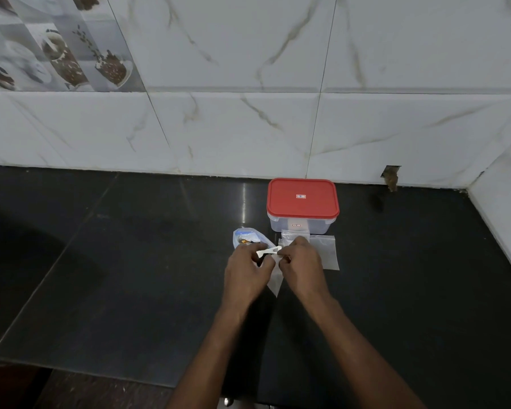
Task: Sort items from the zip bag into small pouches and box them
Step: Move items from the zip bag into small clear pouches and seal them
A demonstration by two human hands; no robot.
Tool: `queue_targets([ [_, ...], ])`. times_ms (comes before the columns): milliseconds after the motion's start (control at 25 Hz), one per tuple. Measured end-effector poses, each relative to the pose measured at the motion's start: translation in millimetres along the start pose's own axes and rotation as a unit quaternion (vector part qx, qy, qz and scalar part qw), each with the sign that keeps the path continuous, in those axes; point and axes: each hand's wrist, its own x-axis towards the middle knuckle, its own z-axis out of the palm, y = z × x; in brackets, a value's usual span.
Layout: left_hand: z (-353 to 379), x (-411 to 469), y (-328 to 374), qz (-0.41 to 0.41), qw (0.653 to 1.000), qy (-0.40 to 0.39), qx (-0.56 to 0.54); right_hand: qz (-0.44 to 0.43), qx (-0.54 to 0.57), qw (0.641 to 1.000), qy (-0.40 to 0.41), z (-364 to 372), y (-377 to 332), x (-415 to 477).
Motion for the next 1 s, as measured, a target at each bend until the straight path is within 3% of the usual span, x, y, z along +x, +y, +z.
queue_targets([
  [80, -3.5, -1.3, -21.2, 0.037, 0.998, -0.035, -0.047, 0.013, 0.045, 0.999, -0.005, -5.0, 0.8, 4.2],
  [200, 4.0, -3.3, -43.7, 0.023, 0.992, -0.09, -0.084, 0.047, 0.111, 0.992, -0.036, -3.0, -5.7, 8.4],
  [440, 13.5, -1.2, -55.0, 0.027, 0.993, -0.041, -0.104, 0.187, 0.347, 0.916, -0.075, -1.2, -12.4, 15.2],
  [640, 13.4, -0.6, -67.3, 0.042, 0.979, -0.06, -0.191, 0.144, 0.259, 0.951, -0.092, 3.2, -13.4, 17.7],
  [880, 10.3, 3.5, -78.0, 0.02, 0.968, -0.055, -0.246, 0.118, 0.289, 0.941, -0.135, 12.9, -15.5, 11.8],
  [1000, 11.0, 5.6, -83.2, -0.03, 0.959, 0.019, -0.282, 0.146, 0.158, 0.977, -0.005, 19.9, 6.1, 20.4],
])
